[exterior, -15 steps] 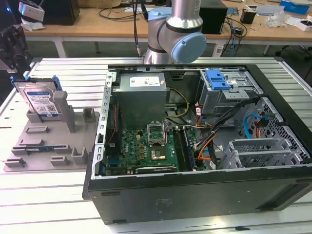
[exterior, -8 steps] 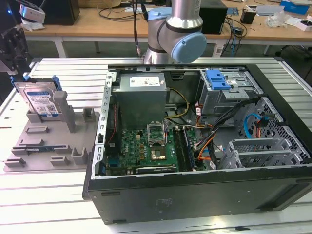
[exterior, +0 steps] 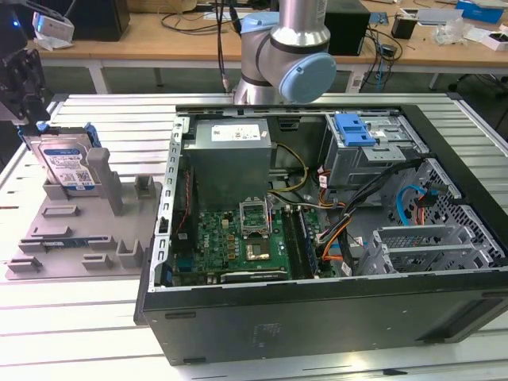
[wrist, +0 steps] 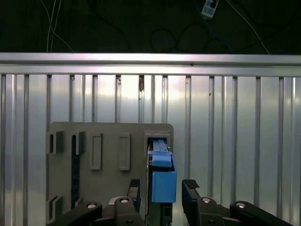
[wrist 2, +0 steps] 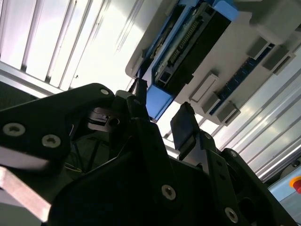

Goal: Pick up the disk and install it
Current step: 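Pick up the disk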

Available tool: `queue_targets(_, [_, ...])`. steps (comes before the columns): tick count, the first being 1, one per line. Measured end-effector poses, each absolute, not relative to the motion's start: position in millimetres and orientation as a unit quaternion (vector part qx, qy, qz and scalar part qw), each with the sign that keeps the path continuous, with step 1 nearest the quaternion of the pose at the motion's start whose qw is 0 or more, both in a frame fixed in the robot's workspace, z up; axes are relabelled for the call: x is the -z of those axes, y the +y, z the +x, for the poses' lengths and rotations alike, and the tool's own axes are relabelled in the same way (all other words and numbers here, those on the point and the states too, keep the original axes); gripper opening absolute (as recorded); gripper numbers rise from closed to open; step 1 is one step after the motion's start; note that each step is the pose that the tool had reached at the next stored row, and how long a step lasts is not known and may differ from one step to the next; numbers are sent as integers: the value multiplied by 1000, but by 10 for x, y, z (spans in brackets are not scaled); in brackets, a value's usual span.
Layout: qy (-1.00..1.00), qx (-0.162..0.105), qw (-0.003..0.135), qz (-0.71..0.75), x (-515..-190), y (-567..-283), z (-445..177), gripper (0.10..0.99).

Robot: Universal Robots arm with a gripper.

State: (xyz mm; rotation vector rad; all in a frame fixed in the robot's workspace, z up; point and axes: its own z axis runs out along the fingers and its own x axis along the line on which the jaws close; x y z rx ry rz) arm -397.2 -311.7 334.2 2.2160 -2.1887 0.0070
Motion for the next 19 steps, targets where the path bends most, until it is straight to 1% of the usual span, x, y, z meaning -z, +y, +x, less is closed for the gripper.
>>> queue_targets(19, [-705, -2, 14, 709, -3187, -3140, -3944, 482])
